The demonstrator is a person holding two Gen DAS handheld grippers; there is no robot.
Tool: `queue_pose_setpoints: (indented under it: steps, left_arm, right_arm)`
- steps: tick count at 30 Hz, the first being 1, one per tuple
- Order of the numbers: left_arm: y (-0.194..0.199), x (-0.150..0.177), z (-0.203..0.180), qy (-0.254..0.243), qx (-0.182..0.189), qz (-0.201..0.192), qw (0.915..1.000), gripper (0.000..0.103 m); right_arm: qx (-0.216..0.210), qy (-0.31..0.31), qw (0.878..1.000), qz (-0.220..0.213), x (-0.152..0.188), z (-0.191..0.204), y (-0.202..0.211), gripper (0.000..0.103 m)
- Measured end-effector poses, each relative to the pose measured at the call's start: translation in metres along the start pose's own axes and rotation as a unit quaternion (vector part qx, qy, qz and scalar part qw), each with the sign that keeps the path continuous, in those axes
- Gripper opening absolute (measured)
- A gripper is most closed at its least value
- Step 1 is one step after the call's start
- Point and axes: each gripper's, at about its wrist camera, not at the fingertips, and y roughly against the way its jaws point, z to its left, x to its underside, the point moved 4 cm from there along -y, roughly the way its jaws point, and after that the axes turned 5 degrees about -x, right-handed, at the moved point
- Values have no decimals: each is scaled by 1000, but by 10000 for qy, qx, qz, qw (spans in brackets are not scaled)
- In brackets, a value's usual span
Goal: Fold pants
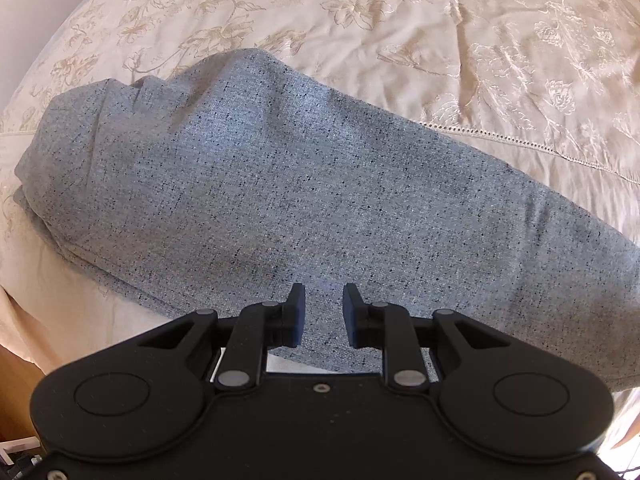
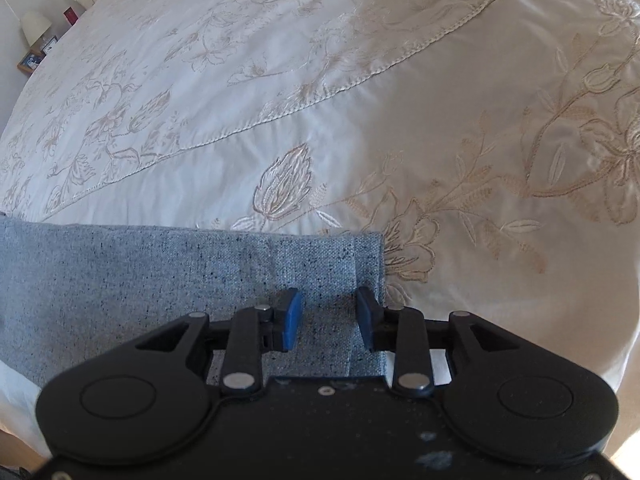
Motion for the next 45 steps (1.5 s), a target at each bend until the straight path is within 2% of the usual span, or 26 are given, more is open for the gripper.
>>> queue_pose_setpoints:
  steps: [1,2,4,7,9,11,13,16,19,21,23,24,25,27,29,32,35,38,41,42,43,45]
  left_arm:
    - [0,0,-1,-6,-5,2,10000,32]
    - [0,0,-2,-9,-12,-1,10000,32]
    - [2,-1,-3,-31,-13,-6,10000,32]
    - [5,-3,-2,-36,51,-94,9999,32]
    - [3,-4,-1,-70,50,-92,9999,32]
    - [1,-6,1,-113,14,-96,9999,32]
    - [-3,-11,6,-162,2,-121,9998,32]
    - [-11,-22,18,-164,-45,-170,9997,32]
    - [-28,-34,33,-86,-84,-189,9997,32]
    - [-50,-34,41,-89,-137,60,9998,32]
    - [-77,-22,48,-154,0,620,9980,32]
    - [-83,-14,48,-286,56,703,9971,31]
    - [-81,-9,47,-541,89,625,9965,31]
    - [-68,-4,44,-1266,136,496,9906,32]
    - [-47,-10,54,-1534,184,89,9879,32]
    - [-26,-39,91,-1446,118,-470,9883,33]
    - [-34,-80,143,-1042,-236,-588,9925,33]
    - [-56,-118,205,-391,-822,-517,9945,33]
    - [-84,-135,259,159,-1130,-316,9930,33]
    - [-95,-133,272,190,-1223,-183,9921,34]
    - [-107,-129,281,144,-1212,-10,9925,40]
    - [-121,-112,287,-33,-1038,249,9943,41]
  right_arm:
    - [-50,-32,10000,21,0,-1,-2,27]
    - [-98,-56,9999,52,0,-1,-3,10]
    - [-49,33,9999,112,-1,4,-3,7]
    - [517,814,9953,25,-2,28,16,5]
    - [761,962,9924,-110,0,31,26,4]
    - [981,642,9930,168,6,15,13,4]
    - [920,456,9946,130,7,8,7,5]
    - [965,622,9934,-11,6,16,7,11]
    - [1071,460,9932,29,3,15,12,20]
    - [1275,355,9911,-153,1,17,24,20]
    - [1529,280,9871,-391,-2,22,38,20]
    - [1600,247,9856,-497,-4,26,44,20]
    - [1641,192,9844,-612,-6,34,51,21]
    - [1534,97,9856,-698,-10,52,59,21]
    - [1391,26,9875,-736,-13,74,61,21]
    - [1096,-9,9906,-814,-23,117,56,21]
    - [578,-18,9948,-834,-33,171,46,21]
    - [56,99,9975,-695,-40,227,28,21]
    - [-438,300,9974,-492,-44,283,7,22]
    - [-606,389,9965,-430,-45,302,0,22]
    - [-753,480,9953,-373,-47,318,-6,23]
    - [-1114,792,9904,-211,-50,361,-21,24]
